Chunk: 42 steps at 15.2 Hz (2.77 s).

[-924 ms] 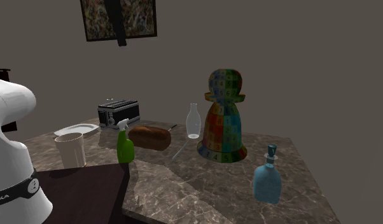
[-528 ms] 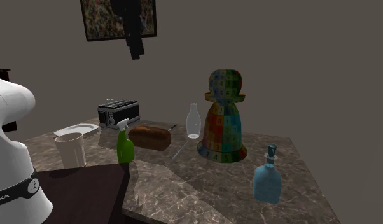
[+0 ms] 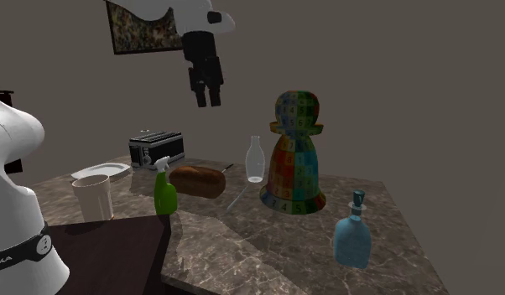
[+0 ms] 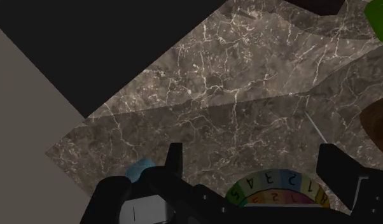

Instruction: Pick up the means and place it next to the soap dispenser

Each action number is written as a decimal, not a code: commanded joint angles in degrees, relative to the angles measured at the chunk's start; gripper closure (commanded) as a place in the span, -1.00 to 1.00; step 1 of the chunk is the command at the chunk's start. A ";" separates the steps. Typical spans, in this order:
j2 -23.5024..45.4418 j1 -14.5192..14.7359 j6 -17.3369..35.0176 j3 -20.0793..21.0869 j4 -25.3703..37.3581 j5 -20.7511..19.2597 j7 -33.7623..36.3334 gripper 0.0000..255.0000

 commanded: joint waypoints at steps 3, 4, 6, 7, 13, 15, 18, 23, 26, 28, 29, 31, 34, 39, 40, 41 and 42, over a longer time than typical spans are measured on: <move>6.85 1.18 5.14 2.34 0.58 -0.39 0.09 -1.00; 8.65 1.43 6.30 2.91 0.90 -0.61 0.15 -1.00; 12.32 1.91 8.53 4.05 1.71 -1.18 0.34 -1.00; 14.19 2.16 9.59 4.61 2.20 -1.54 0.48 -1.00; 25.85 3.67 15.05 7.72 6.15 -4.86 1.85 -1.00; 29.87 4.31 16.50 8.56 7.85 -6.39 2.50 -1.00; 35.97 5.51 18.28 9.52 10.78 -9.00 3.59 -1.00; 46.22 8.32 20.21 10.21 16.57 -13.61 5.26 -1.00; 52.32 10.41 20.81 10.18 20.58 -16.21 5.95 -1.00; 56.37 11.93 20.99 10.04 23.48 -17.79 6.22 -1.00; 58.38 12.73 21.03 9.93 24.99 -18.51 6.29 -1.00; 62.40 14.36 20.99 9.69 28.15 -19.85 6.31 -1.00; 68.43 16.84 20.65 9.33 33.26 -21.59 6.04 -1.00; 78.60 21.11 19.34 8.78 42.86 -23.79 4.78 -1.00; 79.07 21.32 19.26 8.75 43.34 -23.87 4.69 -1.00; 79.56 21.37 19.73 8.59 43.37 -24.03 4.78 -1.00; 80.05 21.43 20.19 8.43 43.40 -24.19 4.86 -1.00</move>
